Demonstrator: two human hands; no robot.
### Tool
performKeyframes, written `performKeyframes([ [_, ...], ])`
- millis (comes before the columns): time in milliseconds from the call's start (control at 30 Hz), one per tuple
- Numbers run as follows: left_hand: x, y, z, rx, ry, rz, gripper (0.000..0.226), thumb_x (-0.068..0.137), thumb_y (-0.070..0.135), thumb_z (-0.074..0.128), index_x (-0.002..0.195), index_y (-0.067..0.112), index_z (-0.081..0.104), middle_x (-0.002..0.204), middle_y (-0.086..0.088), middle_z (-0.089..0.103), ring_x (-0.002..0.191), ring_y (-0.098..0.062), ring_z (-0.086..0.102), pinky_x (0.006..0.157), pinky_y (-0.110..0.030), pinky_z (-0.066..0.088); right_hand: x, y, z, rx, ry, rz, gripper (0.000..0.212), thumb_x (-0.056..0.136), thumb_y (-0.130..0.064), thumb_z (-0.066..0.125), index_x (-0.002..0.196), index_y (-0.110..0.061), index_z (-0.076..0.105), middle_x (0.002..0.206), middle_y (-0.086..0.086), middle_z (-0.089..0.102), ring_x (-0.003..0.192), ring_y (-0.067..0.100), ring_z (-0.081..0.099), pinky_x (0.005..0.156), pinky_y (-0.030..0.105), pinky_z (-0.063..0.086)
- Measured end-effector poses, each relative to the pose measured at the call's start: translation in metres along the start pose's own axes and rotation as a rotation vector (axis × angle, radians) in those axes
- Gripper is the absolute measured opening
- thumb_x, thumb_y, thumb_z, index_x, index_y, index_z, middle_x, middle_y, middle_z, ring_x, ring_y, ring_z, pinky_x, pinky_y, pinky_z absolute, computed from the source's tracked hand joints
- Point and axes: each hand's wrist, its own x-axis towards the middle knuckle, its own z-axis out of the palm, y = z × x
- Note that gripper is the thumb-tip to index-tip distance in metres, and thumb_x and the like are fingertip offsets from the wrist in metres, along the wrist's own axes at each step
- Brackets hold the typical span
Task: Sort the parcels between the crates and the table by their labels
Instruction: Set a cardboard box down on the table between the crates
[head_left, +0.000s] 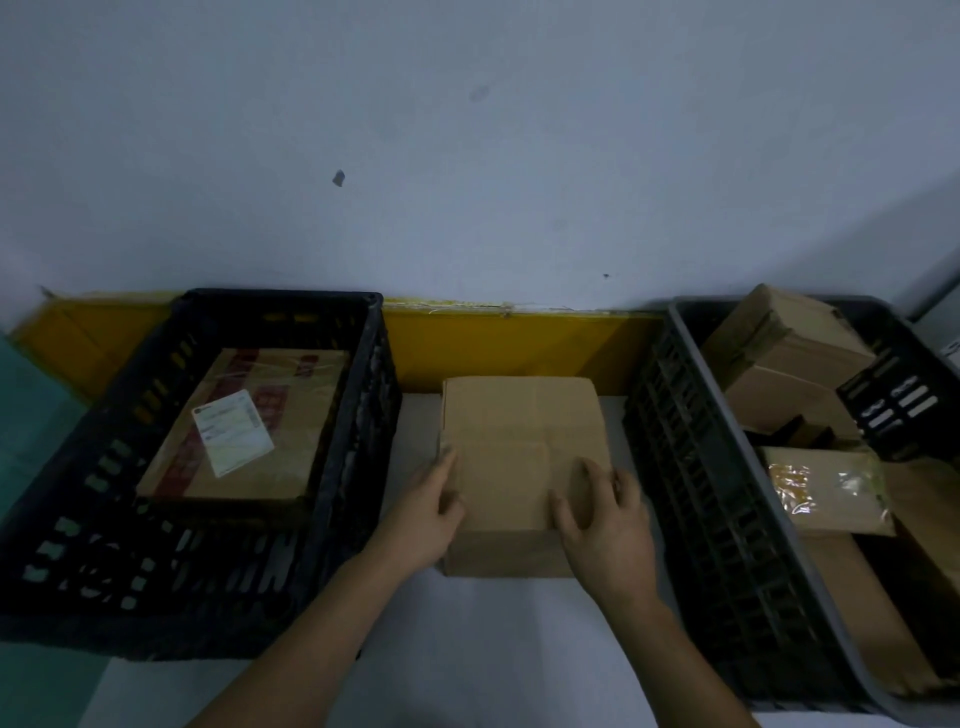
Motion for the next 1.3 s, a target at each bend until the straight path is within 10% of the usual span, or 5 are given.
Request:
performKeyframes([
  [567,0.012,0.009,0.005,0.16,0.003,-0.001,0.077,0.11,0.052,0.048,0.171,0.031,0.008,0.177,-0.001,0.017,0.157,-0.023,0.031,0.125,-0.039,0.032,0.0,-0.012,-0.015,0.049,0.044,0.026,0.074,0.098,-0.067,0.059,0.16,-0.033,0.037,0.162,0.003,0.04,0.129,0.027,0.059,0.093,0.046,0.06],
  [800,0.021,-0.001,0.0,0.219,-0.039,-0.064,0.067,0.113,0.05,0.037,0.171,0.031,0.01,0.178,-0.007,0.013,0.16,-0.03,0.024,0.128,-0.042,0.028,-0.001,-0.034,-0.033,0.057,0.19,-0.103,0.072,0.099,-0.061,0.061,0.159,-0.024,0.047,0.158,-0.001,0.054,0.14,0.025,0.052,0.11,0.049,0.052],
  [967,0.018,0.013,-0.004,0.304,0.128,0.076,0.056,0.112,0.046,0.041,0.166,0.032,0.032,0.173,-0.003,0.025,0.154,-0.029,0.03,0.126,-0.045,0.032,-0.007,-0.045,-0.022,0.212,0.118,-0.174,0.061,0.109,-0.066,0.033,0.151,-0.028,0.056,0.154,-0.009,0.056,0.14,0.015,0.045,0.114,0.049,0.046],
  [1133,0.008,0.054,0.001,0.111,0.037,-0.028,0.104,0.083,0.098,0.03,0.168,0.038,0.019,0.175,0.002,0.018,0.159,-0.032,0.022,0.125,-0.057,0.029,-0.002,-0.038,-0.008,0.237,0.113,-0.239,0.055,0.113,-0.059,0.028,0.147,-0.031,0.061,0.155,-0.009,0.054,0.139,0.013,0.044,0.114,0.045,0.043],
  [1300,0.005,0.068,0.005,0.095,0.005,-0.063,0.113,0.078,0.096,0.045,0.168,0.041,0.005,0.176,0.003,0.01,0.159,-0.033,0.019,0.123,-0.058,0.033,0.001,-0.03,-0.003,0.184,0.096,-0.281,0.057,0.113,-0.058,0.028,0.152,-0.031,0.06,0.16,-0.009,0.051,0.143,0.014,0.042,0.116,0.037,0.037],
])
